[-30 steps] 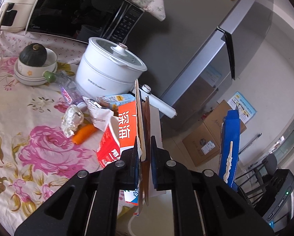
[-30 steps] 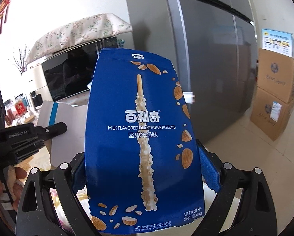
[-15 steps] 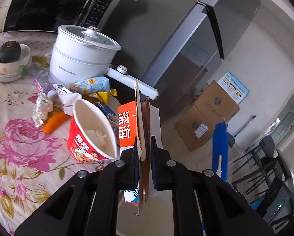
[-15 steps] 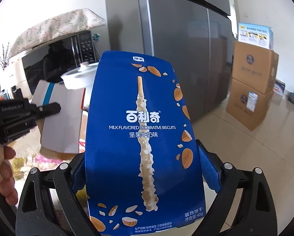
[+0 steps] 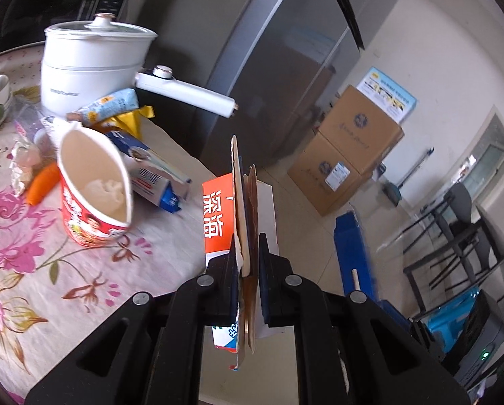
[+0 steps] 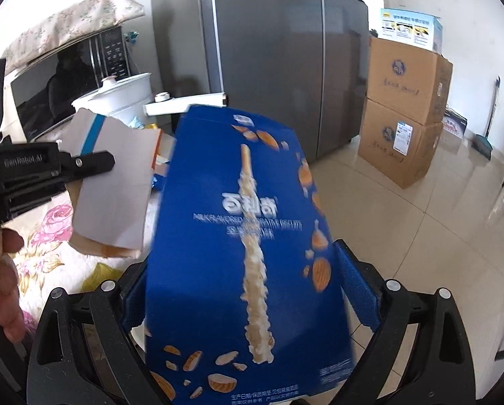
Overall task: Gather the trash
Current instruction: 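Carry the biscuit box over the bin with the right tool while the left holds the cardboard box, then open the right tool to drop the blue biscuit box into the bin, then lower the cardboard box into the white bin and open the left tool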
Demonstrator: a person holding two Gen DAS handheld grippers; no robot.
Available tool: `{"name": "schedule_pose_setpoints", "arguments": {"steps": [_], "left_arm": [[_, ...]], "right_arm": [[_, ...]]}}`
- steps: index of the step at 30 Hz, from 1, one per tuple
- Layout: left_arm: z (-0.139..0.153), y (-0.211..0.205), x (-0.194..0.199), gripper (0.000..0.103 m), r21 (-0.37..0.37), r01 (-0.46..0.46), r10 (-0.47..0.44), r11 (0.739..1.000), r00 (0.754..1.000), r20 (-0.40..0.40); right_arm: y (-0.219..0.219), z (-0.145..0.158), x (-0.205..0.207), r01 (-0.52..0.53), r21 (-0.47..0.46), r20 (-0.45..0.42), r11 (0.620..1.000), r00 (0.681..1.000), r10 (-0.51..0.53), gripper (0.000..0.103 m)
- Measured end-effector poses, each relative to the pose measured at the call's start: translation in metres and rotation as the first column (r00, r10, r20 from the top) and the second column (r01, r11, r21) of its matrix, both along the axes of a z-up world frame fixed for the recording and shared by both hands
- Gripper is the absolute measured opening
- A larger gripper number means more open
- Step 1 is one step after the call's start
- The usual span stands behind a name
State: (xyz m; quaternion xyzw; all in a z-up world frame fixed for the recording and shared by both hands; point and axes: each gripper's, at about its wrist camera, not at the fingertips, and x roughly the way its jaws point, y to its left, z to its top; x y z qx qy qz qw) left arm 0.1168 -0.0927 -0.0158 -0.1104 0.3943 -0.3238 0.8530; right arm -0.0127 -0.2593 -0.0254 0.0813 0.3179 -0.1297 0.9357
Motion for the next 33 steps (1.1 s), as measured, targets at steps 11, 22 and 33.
{"name": "schedule_pose_setpoints", "arguments": {"steps": [11,22,33], "left_arm": [[-0.005,-0.027,0.001,0.011,0.007,0.049,-0.049,0.999,0.999,-0.008],[-0.016,-0.06,-0.007,0.029,0.039,0.142,-0.141,0.989,0.99,-0.025],[-0.018,-0.066,-0.011,0.051,0.06,0.154,-0.153,0.986,0.988,-0.022]], "right_arm": [[-0.026,-0.002,-0.007,0.072,0.039,0.019,0.997,0.997,-0.073,0.096],[-0.047,0.003,-0.019,0.241,-0.047,0.07,0.969,0.969,-0.237,0.096],[-0.059,-0.001,-0.017,0.302,-0.044,0.045,0.952,0.953,-0.3,0.096]]}}
